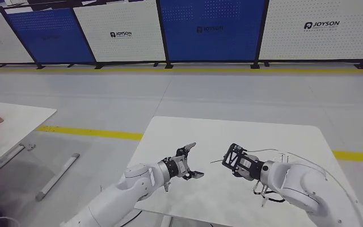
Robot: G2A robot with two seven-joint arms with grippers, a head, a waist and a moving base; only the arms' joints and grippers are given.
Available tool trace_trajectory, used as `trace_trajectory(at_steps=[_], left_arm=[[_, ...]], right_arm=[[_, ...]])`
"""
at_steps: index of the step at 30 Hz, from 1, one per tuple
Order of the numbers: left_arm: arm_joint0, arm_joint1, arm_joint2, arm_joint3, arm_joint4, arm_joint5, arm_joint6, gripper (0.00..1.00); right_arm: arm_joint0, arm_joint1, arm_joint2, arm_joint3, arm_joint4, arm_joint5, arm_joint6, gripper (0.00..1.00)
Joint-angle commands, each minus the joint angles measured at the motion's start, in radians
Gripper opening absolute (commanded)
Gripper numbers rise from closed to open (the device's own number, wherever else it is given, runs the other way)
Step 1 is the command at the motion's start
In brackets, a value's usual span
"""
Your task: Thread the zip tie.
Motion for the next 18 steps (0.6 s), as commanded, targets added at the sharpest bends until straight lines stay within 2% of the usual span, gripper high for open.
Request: trace_trajectory(at_steps=[1,5,7,11,14,18], left_arm=[[0.002,0.0,-0.001,0.0,0.003,0.0,-0.008,1.0],[0.008,-0.003,0.001,0.0,0.005,-0.013,-0.008,1.0],[0.008,-0.005,0.005,-0.004,-0.017,0.0,-0.012,1.0],[-0.01,-0.004,0.038,-0.012,-0.044,0.0,0.005,1.0],[-0.039,0.0,0.077,-0.017,-0.062,0.0,0.042,1.0],[-0.039,0.0,0.077,-0.017,-0.062,0.0,0.042,1.0]], right_arm=[[0.0,0.0,0.0,0.0,0.0,0.0,0.0,0.0],[-0.007,-0.001,-0.016,-0.018,-0.028,0.0,-0.005,0.0],[0.006,-0.002,-0.044,-0.033,-0.051,0.0,0.009,0.0],[0.056,-0.009,-0.104,-0.043,-0.07,0.0,0.033,0.0],[0.082,-0.014,-0.124,-0.026,-0.063,0.0,0.025,0.0],[0.082,-0.014,-0.124,-0.026,-0.063,0.0,0.025,0.0]])
